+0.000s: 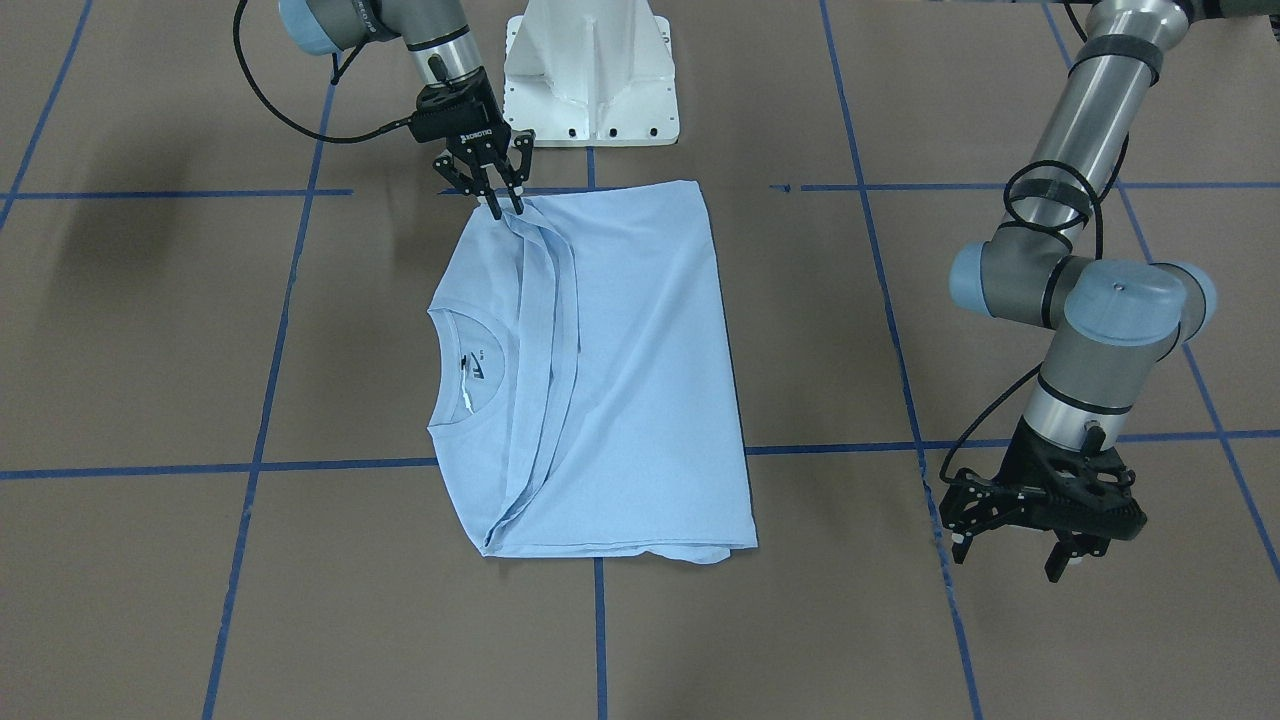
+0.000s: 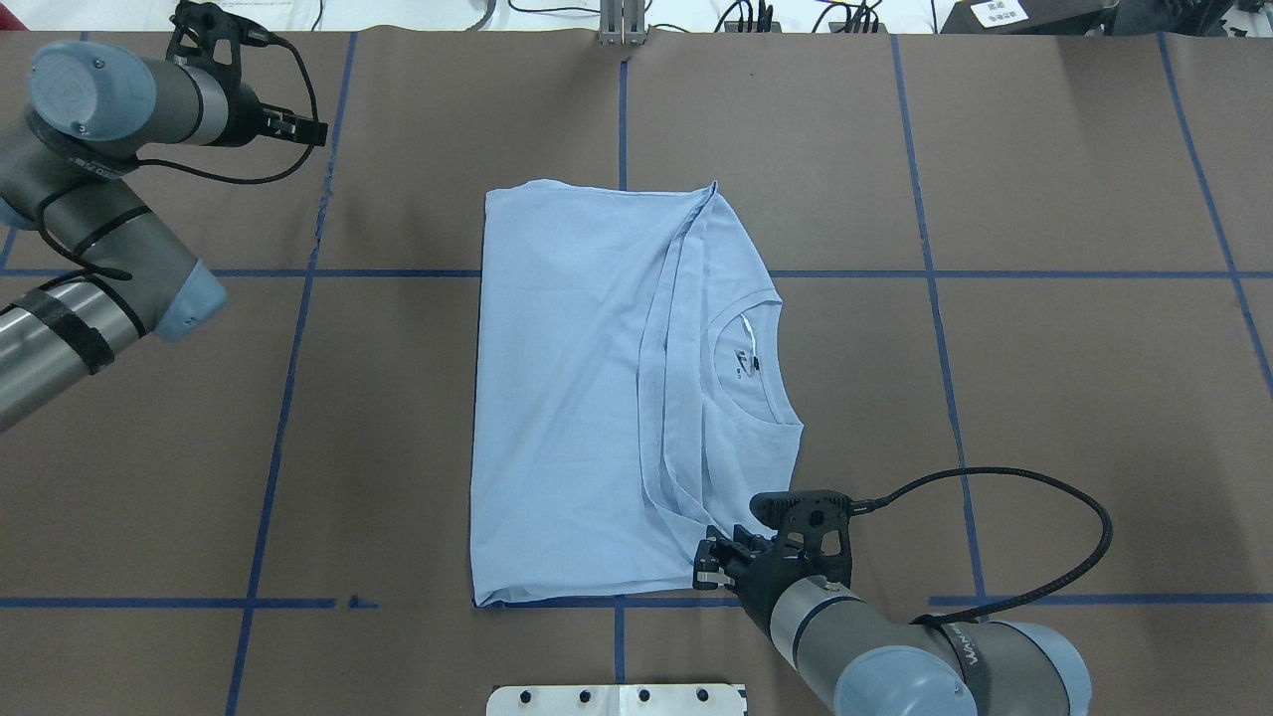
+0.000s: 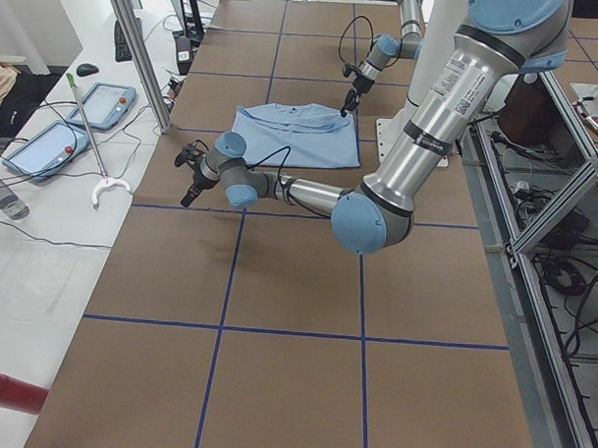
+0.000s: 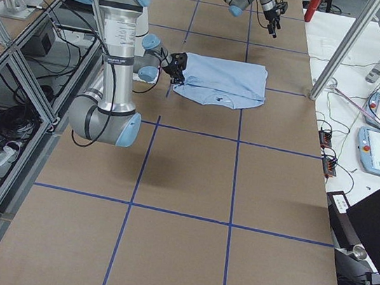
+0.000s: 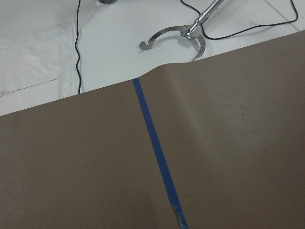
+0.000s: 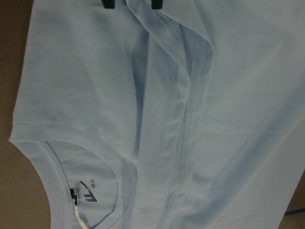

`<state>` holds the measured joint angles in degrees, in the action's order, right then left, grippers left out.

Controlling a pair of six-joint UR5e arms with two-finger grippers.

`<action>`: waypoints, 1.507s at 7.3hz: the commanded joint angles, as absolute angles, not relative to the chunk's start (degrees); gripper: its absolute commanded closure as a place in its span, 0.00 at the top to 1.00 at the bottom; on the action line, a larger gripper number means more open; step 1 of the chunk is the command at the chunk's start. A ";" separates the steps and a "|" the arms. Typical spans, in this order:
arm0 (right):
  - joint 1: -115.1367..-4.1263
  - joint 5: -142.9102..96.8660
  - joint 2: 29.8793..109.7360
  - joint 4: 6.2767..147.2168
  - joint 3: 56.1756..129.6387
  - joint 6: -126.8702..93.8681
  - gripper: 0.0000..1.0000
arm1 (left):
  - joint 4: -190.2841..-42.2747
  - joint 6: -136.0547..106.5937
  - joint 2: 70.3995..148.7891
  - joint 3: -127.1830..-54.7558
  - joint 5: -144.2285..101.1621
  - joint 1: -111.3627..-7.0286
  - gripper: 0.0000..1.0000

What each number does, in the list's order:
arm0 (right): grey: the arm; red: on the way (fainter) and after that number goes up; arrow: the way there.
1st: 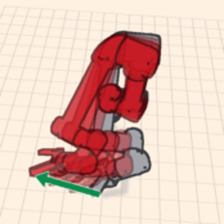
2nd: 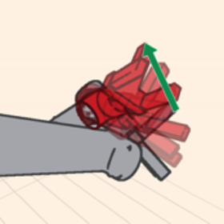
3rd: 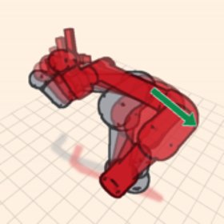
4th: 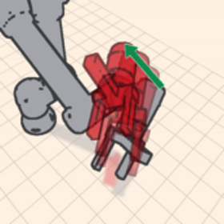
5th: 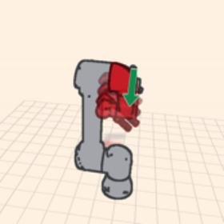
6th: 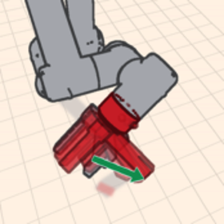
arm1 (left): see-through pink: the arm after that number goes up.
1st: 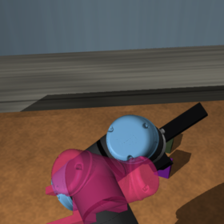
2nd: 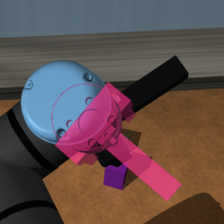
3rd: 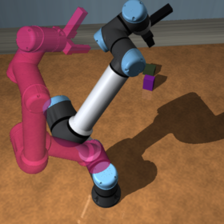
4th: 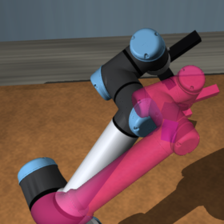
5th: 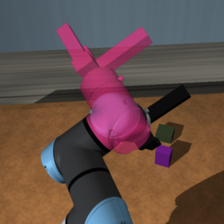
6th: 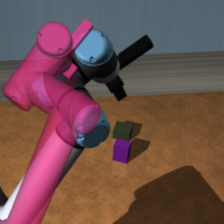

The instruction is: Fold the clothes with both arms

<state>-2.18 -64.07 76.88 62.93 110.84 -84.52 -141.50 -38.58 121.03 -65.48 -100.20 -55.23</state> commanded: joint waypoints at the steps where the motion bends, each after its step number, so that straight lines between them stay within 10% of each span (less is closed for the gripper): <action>1: -2.81 -64.16 76.90 62.93 110.48 -83.59 0.37 | -141.50 -38.58 121.03 -65.48 -100.20 -55.20 1.00; 3: -2.55 -63.99 76.64 63.02 110.48 -84.11 0.00 | -141.50 -38.58 121.03 -65.48 -100.20 -55.20 1.00; 11: 1.46 -58.67 87.54 63.37 116.54 -98.99 0.00 | -141.50 -38.50 121.03 -65.39 -100.20 -55.20 1.00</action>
